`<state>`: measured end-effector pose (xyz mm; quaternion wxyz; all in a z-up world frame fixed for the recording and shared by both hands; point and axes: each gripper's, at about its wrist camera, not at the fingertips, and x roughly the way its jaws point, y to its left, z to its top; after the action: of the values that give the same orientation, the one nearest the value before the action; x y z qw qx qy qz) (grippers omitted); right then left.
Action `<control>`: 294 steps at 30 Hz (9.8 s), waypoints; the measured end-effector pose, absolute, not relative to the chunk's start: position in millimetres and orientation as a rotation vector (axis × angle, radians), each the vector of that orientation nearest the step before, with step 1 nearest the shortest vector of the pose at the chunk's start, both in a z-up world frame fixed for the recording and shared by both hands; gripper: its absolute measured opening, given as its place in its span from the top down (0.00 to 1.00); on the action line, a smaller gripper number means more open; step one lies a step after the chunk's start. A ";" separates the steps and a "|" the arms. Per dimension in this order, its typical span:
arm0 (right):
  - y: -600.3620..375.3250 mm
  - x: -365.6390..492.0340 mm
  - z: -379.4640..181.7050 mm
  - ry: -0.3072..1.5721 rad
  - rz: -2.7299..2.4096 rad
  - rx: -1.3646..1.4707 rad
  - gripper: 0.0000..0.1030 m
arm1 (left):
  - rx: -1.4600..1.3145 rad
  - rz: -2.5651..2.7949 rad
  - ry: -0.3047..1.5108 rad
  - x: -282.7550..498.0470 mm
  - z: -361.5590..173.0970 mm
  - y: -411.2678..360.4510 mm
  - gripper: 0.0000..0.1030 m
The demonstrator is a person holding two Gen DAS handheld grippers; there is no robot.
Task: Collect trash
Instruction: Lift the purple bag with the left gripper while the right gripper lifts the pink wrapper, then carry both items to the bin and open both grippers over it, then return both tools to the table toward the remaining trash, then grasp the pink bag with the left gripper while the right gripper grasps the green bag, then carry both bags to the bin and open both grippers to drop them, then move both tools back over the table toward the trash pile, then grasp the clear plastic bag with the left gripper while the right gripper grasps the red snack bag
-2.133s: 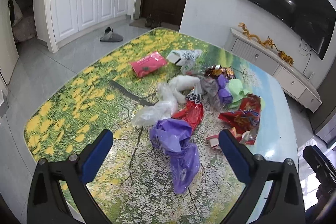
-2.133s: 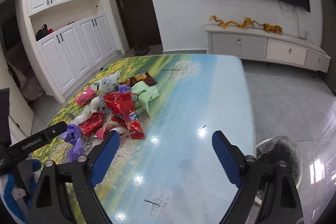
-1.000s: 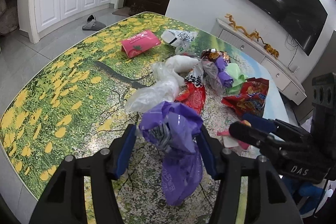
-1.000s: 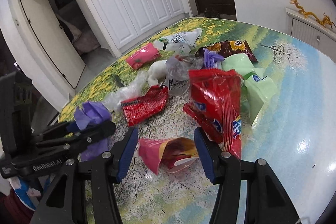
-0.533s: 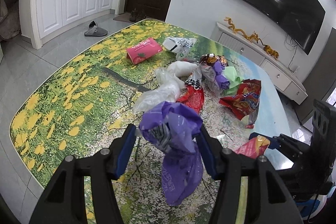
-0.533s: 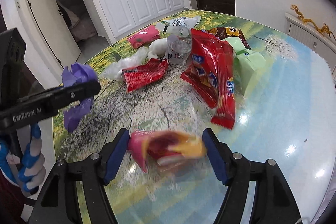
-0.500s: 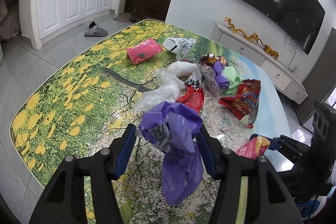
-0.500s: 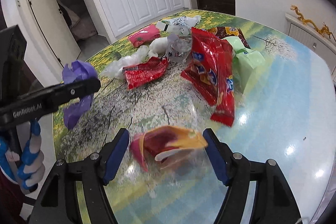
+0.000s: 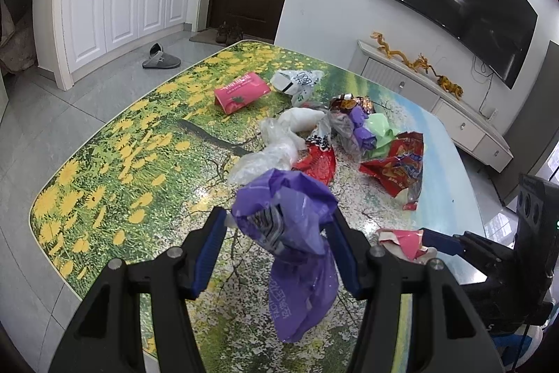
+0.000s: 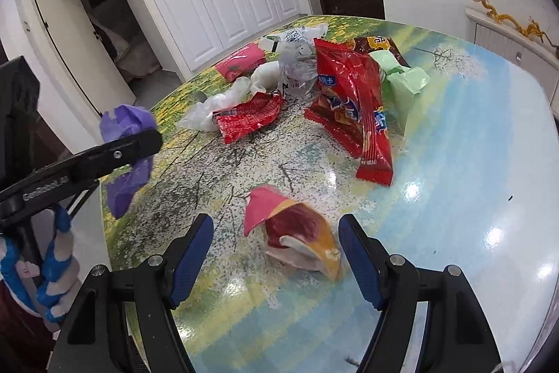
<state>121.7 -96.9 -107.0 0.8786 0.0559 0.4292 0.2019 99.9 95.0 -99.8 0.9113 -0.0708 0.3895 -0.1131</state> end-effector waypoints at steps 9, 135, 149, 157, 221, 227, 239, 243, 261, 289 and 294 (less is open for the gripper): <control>-93.3 129.4 -105.2 0.895 0.428 -0.004 0.30 | -0.142 -0.225 0.808 99.6 -102.2 97.6 0.46; -160.9 308.0 -104.4 1.019 0.416 0.092 0.55 | 0.229 -0.357 0.980 324.8 -125.2 78.4 0.57; -191.2 263.6 -72.3 0.912 0.396 0.155 0.83 | 0.203 -0.351 0.924 291.5 -86.1 76.1 0.71; -216.5 224.4 -26.4 0.804 0.369 0.190 0.84 | 0.203 -0.381 0.834 253.3 -26.9 52.1 0.71; -527.2 -33.0 -129.2 0.818 -0.364 0.636 0.61 | 0.227 -0.928 0.913 80.3 -75.5 -365.6 0.43; -512.7 -40.4 -108.0 0.780 -0.383 0.614 0.60 | 0.235 -0.925 0.839 71.5 -51.4 -336.9 0.43; -462.3 -26.5 -42.8 0.661 -0.335 0.525 0.49 | 0.215 -0.800 0.741 81.4 -10.2 -239.3 0.43; -432.2 -12.5 -28.0 0.643 -0.273 0.481 0.45 | 0.193 -0.732 0.724 91.2 -4.1 -190.5 0.43; -286.9 84.0 7.2 0.619 0.055 0.322 0.30 | 0.066 -0.322 0.773 152.7 -21.3 56.4 0.43; -117.3 204.1 -85.9 0.870 0.407 0.207 0.18 | -0.056 -0.364 1.000 212.6 -121.1 81.1 0.49; -111.5 219.3 -92.6 0.877 0.410 0.207 0.18 | -0.070 -0.374 1.015 216.1 -127.5 83.0 0.62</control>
<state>219.3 -111.5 -92.6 0.8800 0.0991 0.4208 0.1966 216.1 83.0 -127.5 0.8566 -0.0334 0.4830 -0.1782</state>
